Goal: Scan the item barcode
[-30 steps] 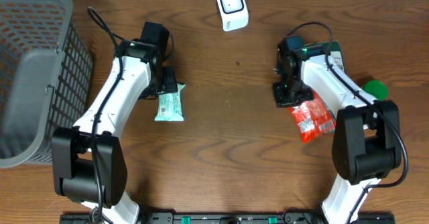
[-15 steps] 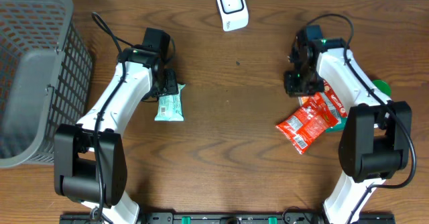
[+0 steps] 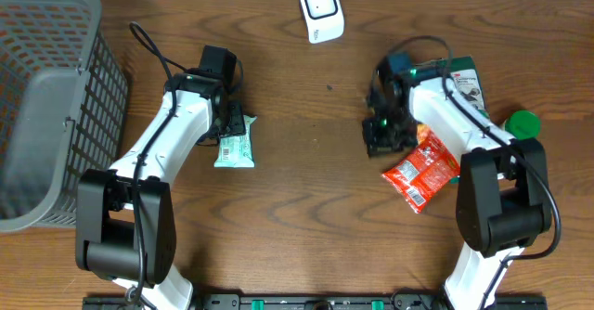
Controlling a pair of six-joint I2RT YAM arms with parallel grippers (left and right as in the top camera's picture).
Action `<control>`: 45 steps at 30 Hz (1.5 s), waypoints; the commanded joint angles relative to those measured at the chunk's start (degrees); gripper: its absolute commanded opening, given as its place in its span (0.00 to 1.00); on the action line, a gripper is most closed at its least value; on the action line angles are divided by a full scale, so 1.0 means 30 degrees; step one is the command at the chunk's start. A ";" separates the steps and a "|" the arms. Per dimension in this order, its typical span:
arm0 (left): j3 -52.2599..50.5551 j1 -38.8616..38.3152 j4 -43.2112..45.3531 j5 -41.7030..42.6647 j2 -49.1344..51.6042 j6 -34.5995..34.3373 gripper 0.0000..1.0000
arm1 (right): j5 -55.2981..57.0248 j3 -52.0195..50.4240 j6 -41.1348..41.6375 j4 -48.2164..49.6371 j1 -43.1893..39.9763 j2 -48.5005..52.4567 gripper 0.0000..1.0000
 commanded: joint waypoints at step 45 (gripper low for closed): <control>-0.2142 -0.1515 0.2885 0.7257 0.2025 0.0248 0.53 | -0.3169 -0.1100 -0.1290 0.1523 -0.1013 0.0022 0.23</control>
